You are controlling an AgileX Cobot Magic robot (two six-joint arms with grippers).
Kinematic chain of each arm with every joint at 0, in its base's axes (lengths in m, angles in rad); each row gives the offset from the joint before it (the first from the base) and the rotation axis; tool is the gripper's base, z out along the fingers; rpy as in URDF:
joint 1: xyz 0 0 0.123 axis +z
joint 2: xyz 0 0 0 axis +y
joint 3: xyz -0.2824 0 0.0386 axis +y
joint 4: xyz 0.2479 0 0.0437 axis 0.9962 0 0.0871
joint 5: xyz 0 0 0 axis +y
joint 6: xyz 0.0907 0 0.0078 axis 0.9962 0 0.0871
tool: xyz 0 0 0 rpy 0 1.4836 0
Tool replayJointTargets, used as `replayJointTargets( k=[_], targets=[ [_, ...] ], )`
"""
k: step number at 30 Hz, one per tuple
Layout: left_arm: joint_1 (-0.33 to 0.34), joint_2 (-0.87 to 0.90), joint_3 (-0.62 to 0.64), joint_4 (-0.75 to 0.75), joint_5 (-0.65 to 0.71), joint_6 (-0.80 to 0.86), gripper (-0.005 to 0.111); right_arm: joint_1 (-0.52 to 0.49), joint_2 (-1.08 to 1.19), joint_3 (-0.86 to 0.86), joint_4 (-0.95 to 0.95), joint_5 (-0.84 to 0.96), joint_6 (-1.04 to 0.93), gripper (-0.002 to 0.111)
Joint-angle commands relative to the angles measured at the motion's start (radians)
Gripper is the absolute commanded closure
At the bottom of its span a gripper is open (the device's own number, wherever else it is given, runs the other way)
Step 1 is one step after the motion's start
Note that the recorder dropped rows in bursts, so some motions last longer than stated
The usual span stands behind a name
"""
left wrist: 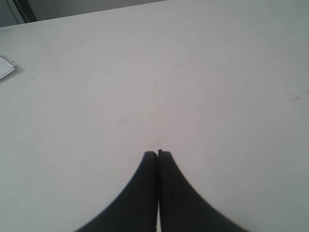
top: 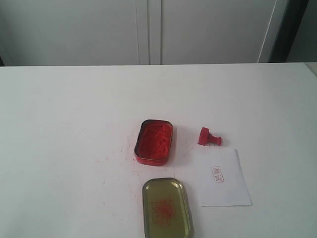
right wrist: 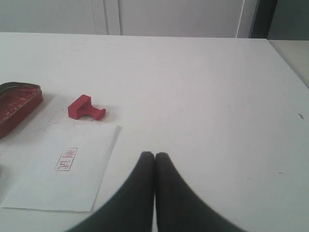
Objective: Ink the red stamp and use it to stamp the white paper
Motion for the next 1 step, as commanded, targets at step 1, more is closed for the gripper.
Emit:
replayJointTargets(
  k=[1],
  targets=[
    [0.004,-0.003,0.003,-0.001,0.000,0.003,0.107,-0.003,-0.004,0.005,-0.009,-0.016,-0.009,0.108]
  ],
)
